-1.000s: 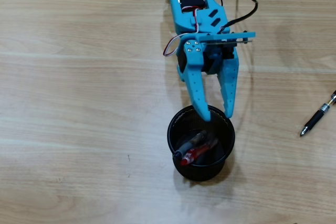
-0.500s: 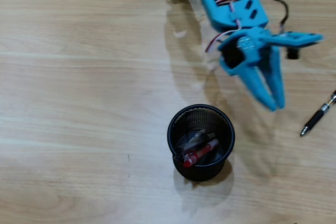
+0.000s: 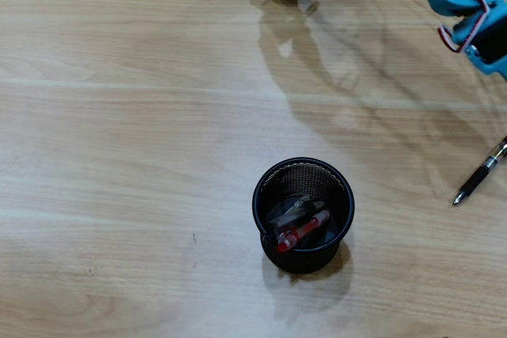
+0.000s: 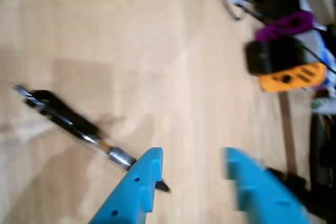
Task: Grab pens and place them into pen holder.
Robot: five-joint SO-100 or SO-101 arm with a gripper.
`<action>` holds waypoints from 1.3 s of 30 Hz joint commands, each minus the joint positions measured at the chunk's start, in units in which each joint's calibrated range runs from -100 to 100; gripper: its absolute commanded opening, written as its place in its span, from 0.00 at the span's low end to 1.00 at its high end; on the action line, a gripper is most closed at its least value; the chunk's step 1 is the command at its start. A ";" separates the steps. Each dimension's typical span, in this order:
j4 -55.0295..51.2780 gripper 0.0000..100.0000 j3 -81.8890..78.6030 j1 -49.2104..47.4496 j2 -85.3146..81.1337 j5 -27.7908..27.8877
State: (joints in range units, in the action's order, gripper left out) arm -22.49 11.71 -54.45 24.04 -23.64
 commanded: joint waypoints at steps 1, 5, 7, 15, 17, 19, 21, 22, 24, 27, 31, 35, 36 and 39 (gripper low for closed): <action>-0.34 0.28 5.12 -2.93 3.00 0.60; -7.26 0.28 4.49 -3.75 4.11 0.08; -12.27 0.28 4.58 -4.03 4.02 0.08; -22.12 0.28 5.03 -4.67 4.62 0.55; -21.93 0.28 5.39 -4.67 5.38 0.55; -19.38 0.28 6.75 -4.67 6.57 0.60; -15.37 0.28 7.74 -4.76 7.93 0.60; -13.46 0.28 8.20 -4.76 8.78 0.60; -10.18 0.28 9.10 -4.58 10.56 0.40; -6.99 0.28 10.46 -4.39 14.04 0.08; -7.17 0.28 12.54 -4.58 17.61 0.03; -7.26 0.28 12.45 -5.31 19.57 -0.08; -7.26 0.28 12.27 -6.04 19.90 -0.86; -8.81 0.16 10.55 -7.87 21.26 -7.30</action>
State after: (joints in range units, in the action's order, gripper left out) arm -30.43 21.56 -60.17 44.94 -25.67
